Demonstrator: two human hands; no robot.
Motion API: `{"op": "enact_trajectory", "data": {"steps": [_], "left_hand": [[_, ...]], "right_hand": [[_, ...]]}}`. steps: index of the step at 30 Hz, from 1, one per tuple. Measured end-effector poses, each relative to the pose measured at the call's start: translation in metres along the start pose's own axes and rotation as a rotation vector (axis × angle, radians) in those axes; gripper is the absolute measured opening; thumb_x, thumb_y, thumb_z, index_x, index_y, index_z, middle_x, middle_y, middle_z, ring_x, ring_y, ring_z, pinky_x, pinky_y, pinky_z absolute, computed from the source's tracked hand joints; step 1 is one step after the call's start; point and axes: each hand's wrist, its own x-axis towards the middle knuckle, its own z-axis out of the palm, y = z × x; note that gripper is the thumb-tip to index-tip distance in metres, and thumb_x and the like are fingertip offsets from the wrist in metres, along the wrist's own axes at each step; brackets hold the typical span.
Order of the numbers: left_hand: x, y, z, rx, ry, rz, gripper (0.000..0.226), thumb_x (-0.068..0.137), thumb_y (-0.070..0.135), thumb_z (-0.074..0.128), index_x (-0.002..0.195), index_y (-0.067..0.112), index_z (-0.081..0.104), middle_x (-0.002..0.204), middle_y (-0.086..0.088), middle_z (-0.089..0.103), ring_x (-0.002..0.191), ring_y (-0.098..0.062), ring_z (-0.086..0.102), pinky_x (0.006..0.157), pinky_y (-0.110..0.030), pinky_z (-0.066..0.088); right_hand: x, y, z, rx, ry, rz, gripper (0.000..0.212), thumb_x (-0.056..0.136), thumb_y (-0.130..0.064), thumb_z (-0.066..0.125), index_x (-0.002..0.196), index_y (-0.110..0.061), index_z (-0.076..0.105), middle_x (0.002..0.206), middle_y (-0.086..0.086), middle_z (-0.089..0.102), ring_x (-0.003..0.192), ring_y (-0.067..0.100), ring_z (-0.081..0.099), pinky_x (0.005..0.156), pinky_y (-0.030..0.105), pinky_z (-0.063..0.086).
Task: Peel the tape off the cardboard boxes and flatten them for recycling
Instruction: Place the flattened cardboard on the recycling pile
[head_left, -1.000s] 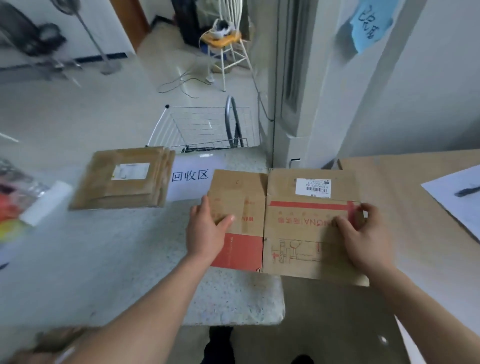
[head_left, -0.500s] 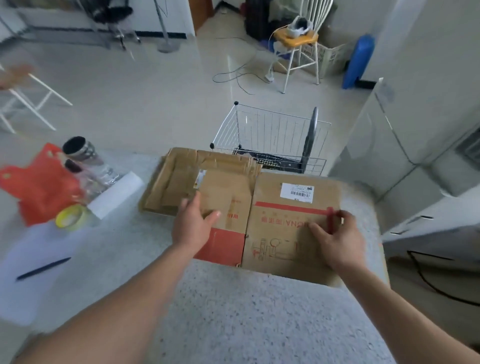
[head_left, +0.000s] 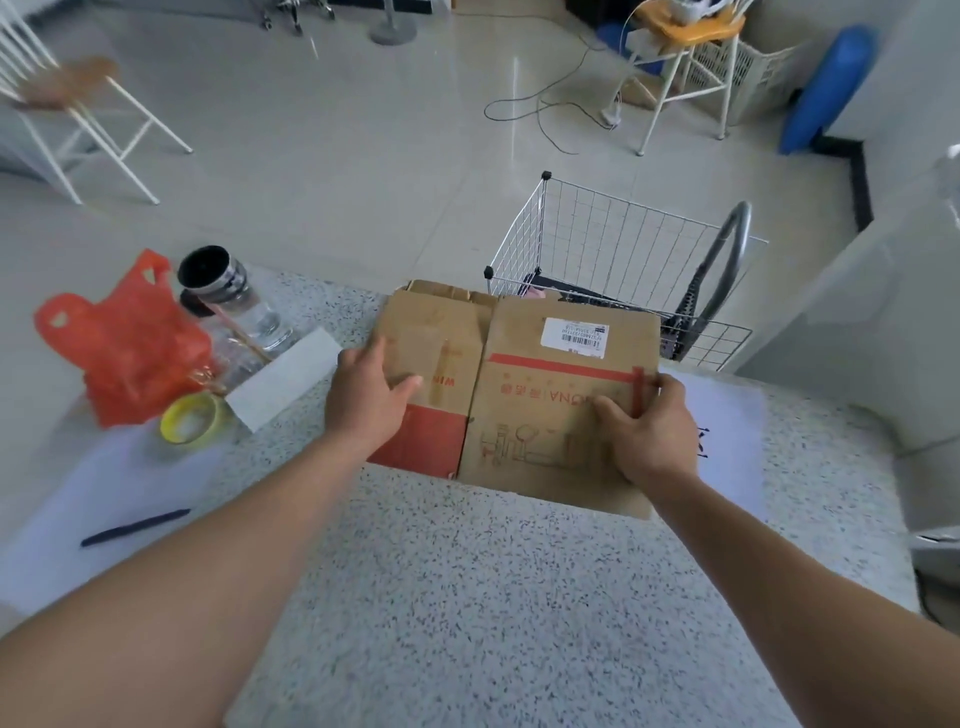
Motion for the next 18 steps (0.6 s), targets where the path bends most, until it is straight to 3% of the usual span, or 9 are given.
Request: {"op": "enact_trajectory", "data": {"steps": [5,15,18], "left_hand": [[0.006,-0.009,-0.016,0.038,0.017,-0.004,0.074,0.089,0.044,0.068,0.15,0.019,0.033,0.14,-0.012,0.039,0.122,-0.03,0.052,0.1,-0.043,0.048],[0.064,-0.022,-0.001,0.071,-0.032,0.046,0.08,0.089,0.049,0.066,0.154,0.023,0.028,0.15,-0.013,0.032,0.134,-0.033,0.038,0.106,-0.047,0.042],[0.085,-0.032,0.013,0.078,-0.041,0.055,0.076,0.091,0.05,0.064,0.154,0.023,0.03,0.151,-0.011,0.03,0.135,-0.033,0.036,0.106,-0.048,0.043]], "right_hand": [[0.005,-0.01,0.014,0.027,-0.039,-0.032,0.061,0.088,-0.04,0.073,0.134,-0.015,0.043,0.106,-0.007,0.055,0.093,0.016,0.053,0.078,0.028,0.042],[0.03,-0.019,0.054,-0.037,0.057,-0.016,0.05,0.085,-0.042,0.071,0.122,-0.02,0.046,0.111,-0.005,0.059,0.092,0.017,0.059,0.073,0.032,0.046],[0.042,-0.021,0.073,-0.108,0.088,-0.01,0.053,0.083,-0.044,0.068,0.125,-0.019,0.045,0.116,0.001,0.055,0.097,0.021,0.059,0.078,0.037,0.05]]}}
